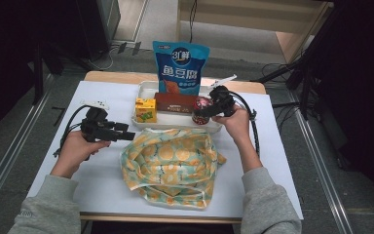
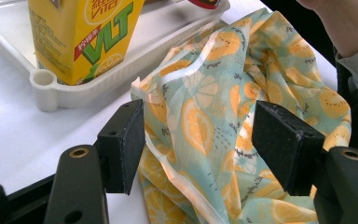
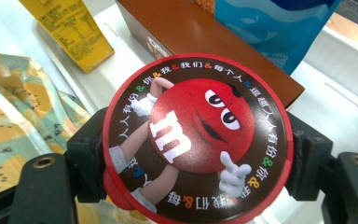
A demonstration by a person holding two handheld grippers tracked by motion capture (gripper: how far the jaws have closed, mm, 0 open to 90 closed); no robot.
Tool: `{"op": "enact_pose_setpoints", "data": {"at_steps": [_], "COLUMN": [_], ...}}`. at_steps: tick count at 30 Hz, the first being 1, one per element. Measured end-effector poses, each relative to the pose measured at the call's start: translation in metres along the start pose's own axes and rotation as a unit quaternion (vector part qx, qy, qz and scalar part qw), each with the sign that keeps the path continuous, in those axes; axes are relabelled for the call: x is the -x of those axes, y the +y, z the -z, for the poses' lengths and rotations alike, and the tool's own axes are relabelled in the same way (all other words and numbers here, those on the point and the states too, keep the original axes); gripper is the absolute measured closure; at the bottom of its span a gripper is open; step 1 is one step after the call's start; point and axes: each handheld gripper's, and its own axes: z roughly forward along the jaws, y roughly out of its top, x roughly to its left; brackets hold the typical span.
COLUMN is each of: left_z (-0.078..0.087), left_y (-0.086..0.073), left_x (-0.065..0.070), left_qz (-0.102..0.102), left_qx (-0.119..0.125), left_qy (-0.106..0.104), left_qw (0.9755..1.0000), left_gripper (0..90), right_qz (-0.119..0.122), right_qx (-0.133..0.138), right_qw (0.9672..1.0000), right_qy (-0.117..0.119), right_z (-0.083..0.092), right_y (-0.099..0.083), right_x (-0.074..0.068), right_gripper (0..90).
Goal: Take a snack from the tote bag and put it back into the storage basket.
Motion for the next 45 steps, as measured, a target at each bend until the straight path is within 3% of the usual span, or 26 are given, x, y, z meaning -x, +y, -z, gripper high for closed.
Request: {"op": "enact_pose_setpoints", "data": {"at_steps": [30,45], "left_z": [-0.002,-0.003], "left_y": [-0.001,-0.001], "left_x": [-0.001,0.001], "left_qz": [0.0,-0.001], "left_qx": [-0.005,-0.004], "left_qy": [-0.001,0.0], "left_qw": [1.0,1.0], "left_gripper": [35.0,35.0], "right_qz": [-0.023,-0.025], "right_qx": [-0.029,-0.023], "right_qw": [0.9993,0.9994], "right_qy": [-0.007,0.007], "right_z": [-0.021,-0.02], "right_y": [-0.019,-0.024], "right_x": [0.015,0.015], "right_gripper": [26.2,25.5]}}
